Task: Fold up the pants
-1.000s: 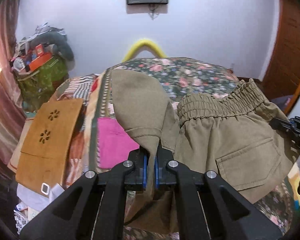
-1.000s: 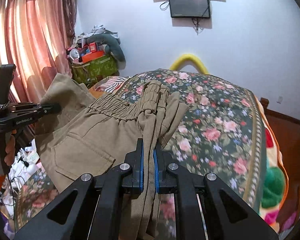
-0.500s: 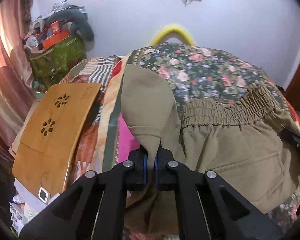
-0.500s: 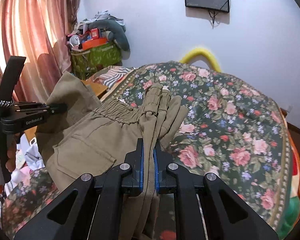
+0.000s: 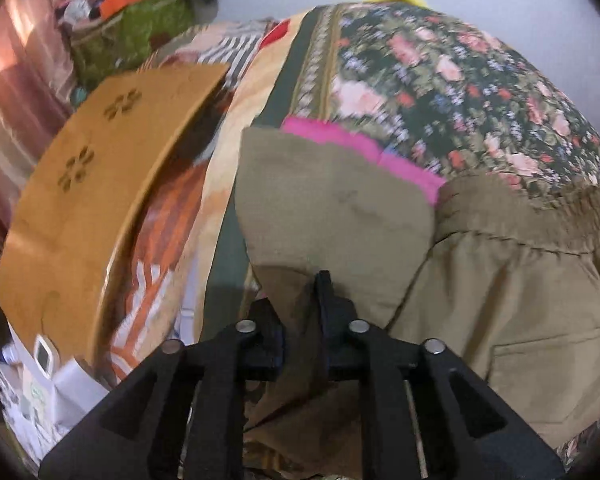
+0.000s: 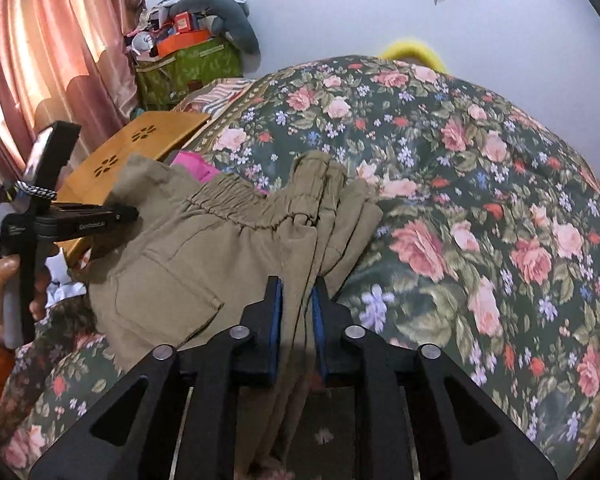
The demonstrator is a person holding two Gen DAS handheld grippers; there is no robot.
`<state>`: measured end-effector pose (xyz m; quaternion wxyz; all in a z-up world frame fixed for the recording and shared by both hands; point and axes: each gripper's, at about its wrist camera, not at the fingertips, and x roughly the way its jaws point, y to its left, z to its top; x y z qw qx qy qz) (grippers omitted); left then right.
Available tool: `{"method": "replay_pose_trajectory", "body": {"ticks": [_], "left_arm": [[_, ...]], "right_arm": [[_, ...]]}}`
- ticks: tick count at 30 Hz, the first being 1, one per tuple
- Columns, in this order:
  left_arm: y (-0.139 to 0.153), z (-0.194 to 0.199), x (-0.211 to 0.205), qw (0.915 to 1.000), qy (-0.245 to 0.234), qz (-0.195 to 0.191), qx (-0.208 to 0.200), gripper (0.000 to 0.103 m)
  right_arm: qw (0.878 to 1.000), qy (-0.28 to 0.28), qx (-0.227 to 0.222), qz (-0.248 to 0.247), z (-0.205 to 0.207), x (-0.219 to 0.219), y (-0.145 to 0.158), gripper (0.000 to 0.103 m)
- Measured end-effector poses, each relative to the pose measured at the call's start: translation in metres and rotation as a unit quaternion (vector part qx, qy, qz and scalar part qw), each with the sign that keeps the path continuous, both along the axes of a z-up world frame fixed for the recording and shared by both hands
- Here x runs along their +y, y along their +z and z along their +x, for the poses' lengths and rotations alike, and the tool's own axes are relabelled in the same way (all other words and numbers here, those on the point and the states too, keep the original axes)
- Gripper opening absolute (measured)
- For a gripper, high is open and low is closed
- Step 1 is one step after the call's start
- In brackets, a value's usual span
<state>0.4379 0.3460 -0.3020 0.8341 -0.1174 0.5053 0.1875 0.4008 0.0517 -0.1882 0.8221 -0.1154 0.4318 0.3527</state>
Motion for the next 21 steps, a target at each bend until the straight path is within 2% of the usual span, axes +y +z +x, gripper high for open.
{"method": "replay_pose_trajectory", "body": {"ticks": [2,4,8,11,16,21], "left_arm": [[-0.003,-0.008,0.006,0.9998,0.016,-0.009,0.002,0.030],[-0.005,-0.014,0.008,0.9997,0.021,-0.009,0.007,0.033],[-0.001,-0.029,0.002,0.9996,0.012,-0.009,0.024,0.034],[0.013,-0.046,-0.009,0.9996,-0.005,0.008,0.026,0.034],[0.064,-0.081,-0.038,0.9987,-0.040,0.033,-0.006,0.034],[0.141,-0.128,-0.076,0.9926,-0.072,0.049,-0.085,0.035]], "right_arm": [[1.000,0.004,-0.009,-0.009,-0.007,-0.004,0.003,0.020],[1.000,0.007,-0.015,-0.014,-0.016,-0.011,0.006,0.022],[1.000,0.005,-0.006,-0.012,-0.031,-0.029,0.015,0.027],[1.000,0.002,-0.009,-0.006,-0.045,-0.039,0.027,0.027],[0.999,0.003,-0.046,0.024,-0.074,-0.051,0.065,0.027],[0.993,0.002,-0.090,0.079,-0.110,-0.064,0.121,0.027]]}}
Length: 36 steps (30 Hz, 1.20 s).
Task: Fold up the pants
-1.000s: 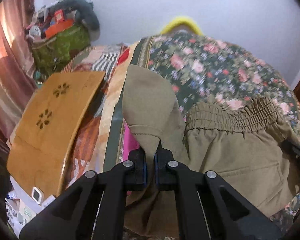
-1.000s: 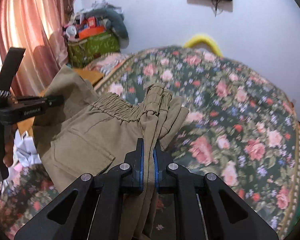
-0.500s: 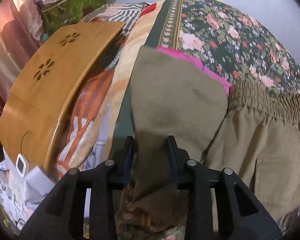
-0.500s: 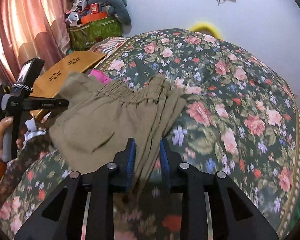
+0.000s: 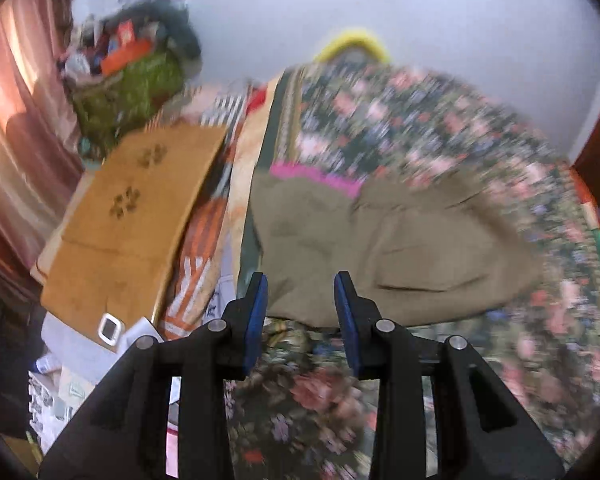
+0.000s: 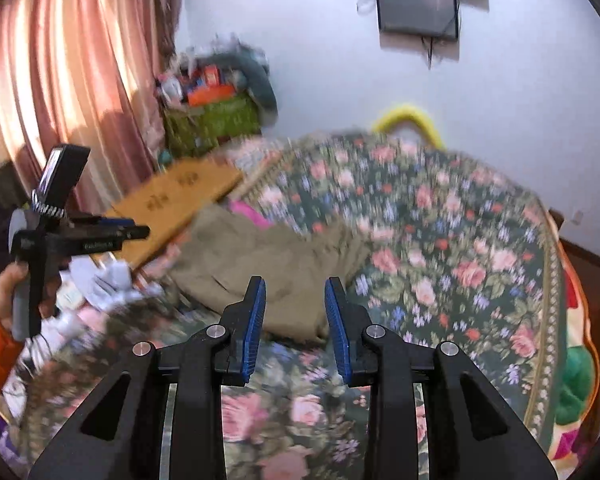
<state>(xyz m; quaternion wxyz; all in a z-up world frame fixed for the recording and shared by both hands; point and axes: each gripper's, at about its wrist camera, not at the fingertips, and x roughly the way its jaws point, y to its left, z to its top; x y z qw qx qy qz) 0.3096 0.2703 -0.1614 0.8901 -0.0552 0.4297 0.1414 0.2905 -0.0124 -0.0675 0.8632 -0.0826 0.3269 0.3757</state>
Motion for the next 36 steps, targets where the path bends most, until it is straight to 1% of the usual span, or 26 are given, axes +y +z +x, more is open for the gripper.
{"method": "replay_pose_trajectory", "body": {"ticks": [3,4,7,9,13,15,18,21,23,24,26,27,29,32,33,34,35,36], "left_arm": [[0.047,-0.034,-0.023,0.9983,-0.024,-0.004,-0.052,0.034],[0.065,-0.049,-0.033,0.9968,-0.031,-0.002,-0.073,0.035],[0.103,-0.083,-0.054,0.9920,-0.044,0.007,-0.118,0.035],[0.128,-0.108,-0.070,0.9867,-0.056,0.019,-0.152,0.035],[0.167,-0.161,-0.103,0.9732,-0.070,0.049,-0.213,0.035],[0.179,-0.185,-0.116,0.9669,-0.074,0.055,-0.238,0.035],[0.191,-0.222,-0.134,0.9573,-0.077,0.062,-0.272,0.039],[0.198,-0.253,-0.147,0.9498,-0.074,0.072,-0.295,0.048],[0.199,-0.269,-0.153,0.9452,-0.073,0.071,-0.310,0.058],[0.200,-0.275,-0.155,0.9440,-0.070,0.070,-0.315,0.062],[0.199,-0.282,-0.158,0.9432,-0.062,0.069,-0.319,0.075],[0.198,-0.286,-0.159,0.9427,-0.058,0.068,-0.321,0.078],[0.196,-0.290,-0.162,0.9417,-0.049,0.074,-0.325,0.089],[0.192,-0.293,-0.165,0.9420,-0.040,0.083,-0.323,0.095],[0.191,-0.295,-0.165,0.9423,-0.039,0.083,-0.322,0.096],[0.189,-0.296,-0.165,0.9424,-0.039,0.081,-0.322,0.099],[0.189,-0.297,-0.165,0.9425,-0.039,0.079,-0.322,0.101],[0.188,-0.298,-0.164,0.9425,-0.039,0.074,-0.323,0.101]], "right_arm": [[0.999,0.003,-0.030,0.040,-0.029,-0.009,0.037,0.027],[0.998,0.003,-0.041,0.048,-0.038,-0.011,0.046,0.027],[0.994,0.009,-0.080,0.072,-0.072,-0.018,0.076,0.027],[0.990,0.016,-0.104,0.090,-0.097,-0.024,0.096,0.027],[0.981,0.023,-0.148,0.120,-0.141,-0.034,0.123,0.027],[0.977,0.023,-0.162,0.135,-0.158,-0.039,0.131,0.027],[0.972,0.019,-0.177,0.154,-0.183,-0.044,0.137,0.027],[0.970,0.013,-0.180,0.161,-0.197,-0.044,0.135,0.027],[0.971,0.007,-0.180,0.160,-0.203,-0.042,0.132,0.029],[0.971,0.003,-0.180,0.159,-0.206,-0.043,0.131,0.033],[0.971,-0.010,-0.179,0.160,-0.211,-0.045,0.128,0.058],[0.970,-0.017,-0.182,0.162,-0.214,-0.046,0.127,0.063],[0.969,-0.027,-0.187,0.162,-0.214,-0.049,0.128,0.074],[0.968,-0.037,-0.190,0.157,-0.217,-0.049,0.130,0.085],[0.968,-0.040,-0.192,0.156,-0.216,-0.049,0.130,0.087],[0.968,-0.043,-0.193,0.154,-0.216,-0.049,0.131,0.092],[0.968,-0.047,-0.195,0.150,-0.215,-0.049,0.131,0.099],[0.968,-0.050,-0.197,0.149,-0.219,-0.050,0.131,0.102]]}}
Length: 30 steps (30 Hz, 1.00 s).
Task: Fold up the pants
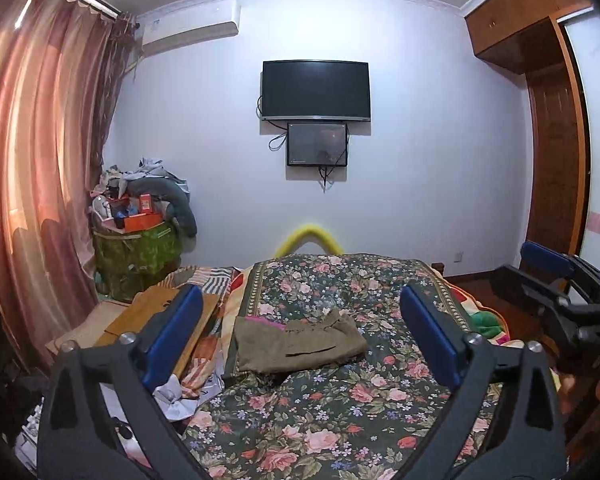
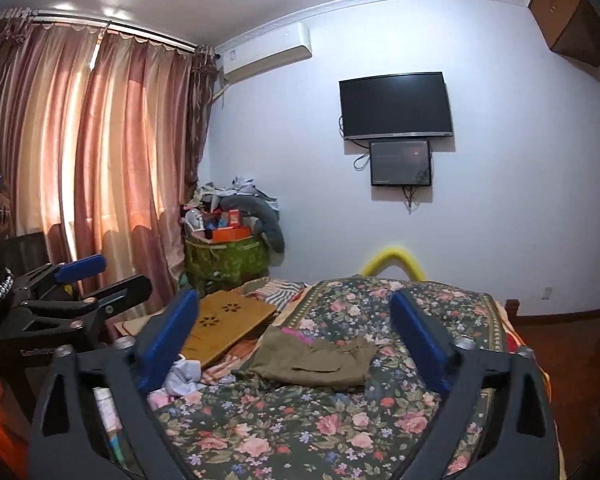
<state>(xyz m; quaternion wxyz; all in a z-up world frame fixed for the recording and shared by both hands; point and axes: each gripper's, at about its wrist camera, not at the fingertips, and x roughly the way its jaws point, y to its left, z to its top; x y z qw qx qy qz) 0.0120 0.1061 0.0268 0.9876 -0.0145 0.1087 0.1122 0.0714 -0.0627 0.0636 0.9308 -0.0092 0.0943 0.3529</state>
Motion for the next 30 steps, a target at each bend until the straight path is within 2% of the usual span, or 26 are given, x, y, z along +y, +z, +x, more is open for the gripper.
{"method": "replay_pose_trajectory", "body": {"ticks": [9,30], "left_arm": [[-0.004,-0.001,0.003,0.9999,-0.006,-0.014,0.002,0.103],[-0.013,0.004,-0.010,0.9999,-0.010,-0.001,0.012,0.103]], "right_arm": [[1.000,-0.008,0.003,-0.007,-0.006,-0.005,-0.006,0.103],[1.000,-0.016,0.019,-0.011,-0.009,-0.012,-0.010,0.103]]}}
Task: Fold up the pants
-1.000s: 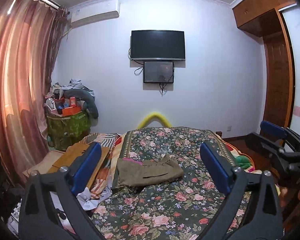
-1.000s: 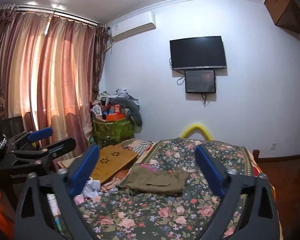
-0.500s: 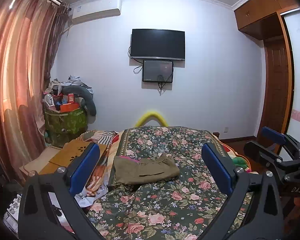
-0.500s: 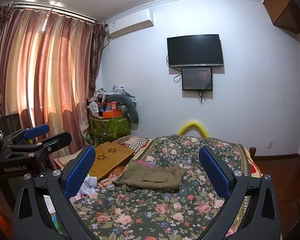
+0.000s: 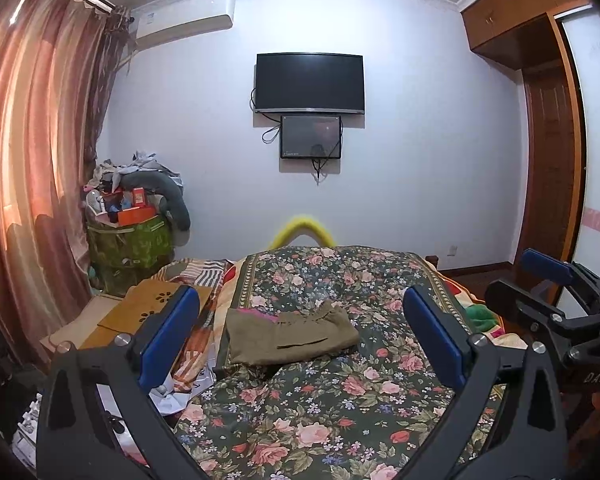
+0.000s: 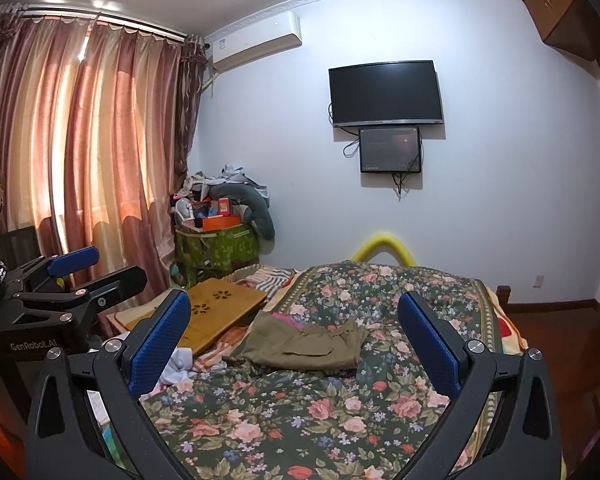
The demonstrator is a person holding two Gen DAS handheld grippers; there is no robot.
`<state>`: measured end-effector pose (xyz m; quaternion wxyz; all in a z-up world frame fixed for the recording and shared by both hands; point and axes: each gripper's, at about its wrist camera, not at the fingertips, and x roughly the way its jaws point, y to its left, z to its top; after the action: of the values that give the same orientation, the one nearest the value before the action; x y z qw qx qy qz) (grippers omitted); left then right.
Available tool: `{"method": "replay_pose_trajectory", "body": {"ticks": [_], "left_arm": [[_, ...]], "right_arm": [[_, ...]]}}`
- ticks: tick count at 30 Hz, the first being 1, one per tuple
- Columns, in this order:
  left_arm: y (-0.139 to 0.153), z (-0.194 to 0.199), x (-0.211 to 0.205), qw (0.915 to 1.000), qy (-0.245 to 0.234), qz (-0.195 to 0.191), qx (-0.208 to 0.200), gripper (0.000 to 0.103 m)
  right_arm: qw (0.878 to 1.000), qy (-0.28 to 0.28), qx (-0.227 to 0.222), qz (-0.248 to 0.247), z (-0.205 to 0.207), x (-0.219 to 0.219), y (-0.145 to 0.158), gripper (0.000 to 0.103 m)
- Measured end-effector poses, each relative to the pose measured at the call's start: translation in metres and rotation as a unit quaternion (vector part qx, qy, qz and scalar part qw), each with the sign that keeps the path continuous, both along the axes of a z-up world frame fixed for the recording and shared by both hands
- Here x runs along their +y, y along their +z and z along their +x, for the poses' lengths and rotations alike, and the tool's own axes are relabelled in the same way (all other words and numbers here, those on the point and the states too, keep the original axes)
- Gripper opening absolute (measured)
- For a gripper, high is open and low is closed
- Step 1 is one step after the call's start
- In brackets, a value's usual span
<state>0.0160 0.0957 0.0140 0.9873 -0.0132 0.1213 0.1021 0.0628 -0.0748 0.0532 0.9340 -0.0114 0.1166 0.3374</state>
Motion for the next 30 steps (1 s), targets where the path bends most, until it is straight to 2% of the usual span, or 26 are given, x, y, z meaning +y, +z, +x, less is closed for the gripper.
{"method": "replay_pose_trajectory", "body": {"ticks": [30], "left_arm": [[-0.002,0.014,0.003,0.9995,-0.028,-0.014,0.010,0.103]], "right_arm": [[1.000,-0.014,0.010,0.006,0.005,-0.006,0.000,0.103]]}}
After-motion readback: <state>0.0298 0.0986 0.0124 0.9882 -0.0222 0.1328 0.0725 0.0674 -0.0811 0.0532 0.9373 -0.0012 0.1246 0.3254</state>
